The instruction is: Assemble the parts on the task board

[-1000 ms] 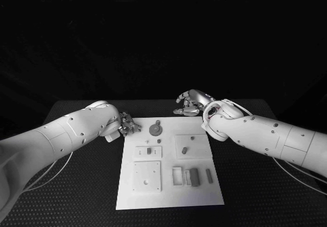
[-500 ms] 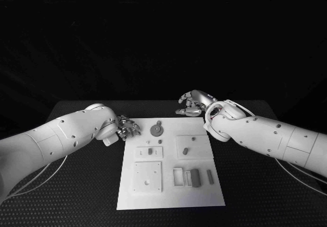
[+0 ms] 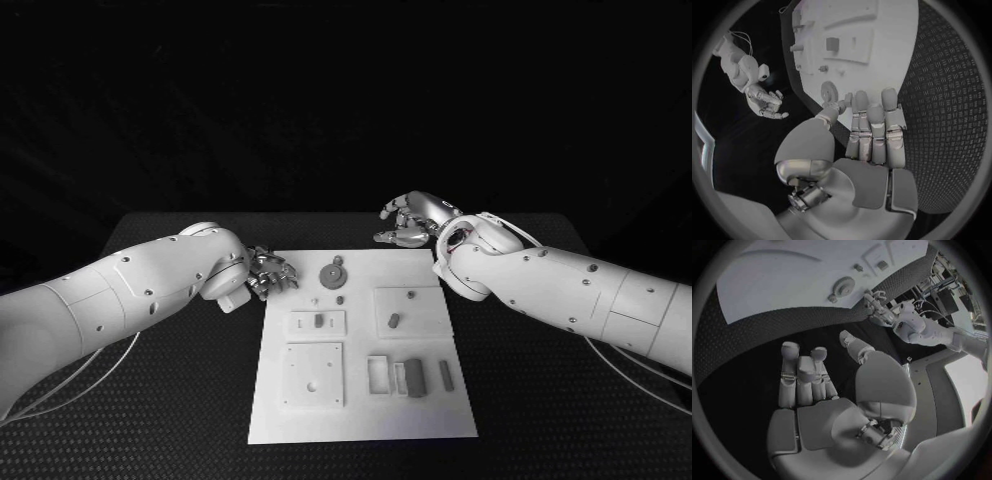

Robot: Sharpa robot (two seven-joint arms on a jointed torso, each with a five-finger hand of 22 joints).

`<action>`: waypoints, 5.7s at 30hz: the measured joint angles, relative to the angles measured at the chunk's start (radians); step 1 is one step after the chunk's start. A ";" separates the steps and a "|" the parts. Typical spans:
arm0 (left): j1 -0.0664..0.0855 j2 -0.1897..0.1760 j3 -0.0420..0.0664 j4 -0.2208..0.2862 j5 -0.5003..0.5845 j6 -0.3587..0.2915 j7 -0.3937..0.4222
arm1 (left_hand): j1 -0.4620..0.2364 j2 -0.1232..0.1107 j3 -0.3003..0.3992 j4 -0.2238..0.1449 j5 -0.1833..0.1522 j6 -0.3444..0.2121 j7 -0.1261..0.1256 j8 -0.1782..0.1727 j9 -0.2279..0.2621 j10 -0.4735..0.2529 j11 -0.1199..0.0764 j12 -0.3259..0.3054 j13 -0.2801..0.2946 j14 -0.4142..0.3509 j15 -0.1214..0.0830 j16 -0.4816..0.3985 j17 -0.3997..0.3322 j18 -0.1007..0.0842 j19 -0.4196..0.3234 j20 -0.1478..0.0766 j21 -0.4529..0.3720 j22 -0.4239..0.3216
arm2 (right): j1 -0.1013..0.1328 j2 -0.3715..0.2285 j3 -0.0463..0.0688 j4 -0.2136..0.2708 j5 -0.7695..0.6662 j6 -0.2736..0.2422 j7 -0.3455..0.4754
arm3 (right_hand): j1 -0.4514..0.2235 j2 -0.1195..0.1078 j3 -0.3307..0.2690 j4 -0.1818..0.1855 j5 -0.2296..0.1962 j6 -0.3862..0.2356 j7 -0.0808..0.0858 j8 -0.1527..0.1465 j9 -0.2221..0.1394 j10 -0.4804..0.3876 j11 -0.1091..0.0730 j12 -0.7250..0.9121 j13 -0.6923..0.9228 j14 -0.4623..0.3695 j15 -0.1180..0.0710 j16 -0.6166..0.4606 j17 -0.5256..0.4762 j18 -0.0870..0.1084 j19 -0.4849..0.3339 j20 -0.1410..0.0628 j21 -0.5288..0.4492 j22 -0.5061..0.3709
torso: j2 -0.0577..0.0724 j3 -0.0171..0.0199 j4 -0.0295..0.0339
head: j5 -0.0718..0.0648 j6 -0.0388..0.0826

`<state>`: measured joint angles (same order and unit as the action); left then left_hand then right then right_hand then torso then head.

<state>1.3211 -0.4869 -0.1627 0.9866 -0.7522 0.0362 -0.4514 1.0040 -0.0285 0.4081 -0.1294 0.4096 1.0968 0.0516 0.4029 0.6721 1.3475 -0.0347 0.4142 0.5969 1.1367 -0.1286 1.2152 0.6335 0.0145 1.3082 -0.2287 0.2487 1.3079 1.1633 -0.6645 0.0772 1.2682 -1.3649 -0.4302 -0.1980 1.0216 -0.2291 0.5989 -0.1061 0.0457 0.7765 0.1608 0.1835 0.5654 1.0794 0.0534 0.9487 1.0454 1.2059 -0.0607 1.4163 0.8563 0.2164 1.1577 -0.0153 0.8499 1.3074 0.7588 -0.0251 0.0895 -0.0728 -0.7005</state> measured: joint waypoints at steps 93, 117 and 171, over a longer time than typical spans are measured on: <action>-0.008 -0.142 -0.059 0.373 -0.315 -0.066 -0.055 | -0.005 -0.005 0.001 -0.004 0.019 0.016 -0.003 0.009 0.020 0.019 -0.012 0.019 0.010 0.020 -0.011 0.011 0.003 0.000 0.019 -0.006 0.031 0.000 | -0.001 -0.007 0.000 -0.005 0.007 0.002 0.001 | 0.000 0.000 -0.003 0.008 0.000 -0.001 0.002 0.000 0.001 0.000 0.000 0.004 -0.002 0.000 0.000 0.000 -0.001 0.000 0.000 -0.004 -0.004 0.000 | 0.002 0.0010 -0.0012 | 0.003 -0.028; -0.009 -0.149 -0.059 0.374 -0.318 -0.052 -0.053 | -0.005 -0.005 0.001 -0.004 0.020 0.019 -0.006 0.006 0.020 0.019 -0.012 0.023 0.011 0.020 -0.011 0.011 0.002 0.000 0.016 -0.005 0.035 -0.001 | -0.001 -0.007 0.000 -0.006 0.008 0.003 0.001 | 0.000 0.000 -0.003 0.008 0.000 -0.001 0.001 0.000 0.001 0.000 0.000 0.004 -0.003 0.000 0.000 0.000 -0.001 0.000 0.000 -0.003 -0.004 0.000 | 0.002 0.0005 -0.0012 | 0.002 -0.030; -0.008 -0.149 -0.057 0.355 -0.274 -0.008 -0.037 | 0.009 -0.016 0.000 -0.005 0.019 0.023 -0.009 0.008 0.028 0.019 -0.012 0.027 0.014 0.022 -0.013 0.019 0.005 0.000 0.014 -0.007 0.047 0.000 | -0.001 -0.006 0.000 -0.009 0.008 0.004 0.001 | 0.000 0.000 -0.003 0.014 0.000 -0.001 0.001 0.000 0.002 0.000 0.000 0.004 -0.005 0.000 0.000 0.000 -0.003 0.000 0.000 0.000 -0.004 0.000 | 0.002 0.0013 -0.0012 | 0.002 -0.032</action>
<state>1.3132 -0.6359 -0.2192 1.3413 -1.0258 0.0278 -0.4881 1.0135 -0.0444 0.4079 -0.1347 0.4287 1.1200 0.0426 0.4112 0.7006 1.3664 -0.0468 0.4413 0.6112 1.1591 -0.1415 1.2347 0.6386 0.0143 1.3221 -0.2359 0.2956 1.3076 1.1618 -0.6704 0.0772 1.2591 -1.3570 -0.4263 -0.1973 1.0216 -0.2291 0.5961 -0.0923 0.0457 0.7755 0.1619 0.1835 0.5669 1.0794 0.0534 0.9525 1.0401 1.2059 -0.0607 1.4163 0.8534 0.2164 1.1576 -0.0155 0.8463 1.3074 0.7608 -0.0238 0.0882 -0.0712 -0.7328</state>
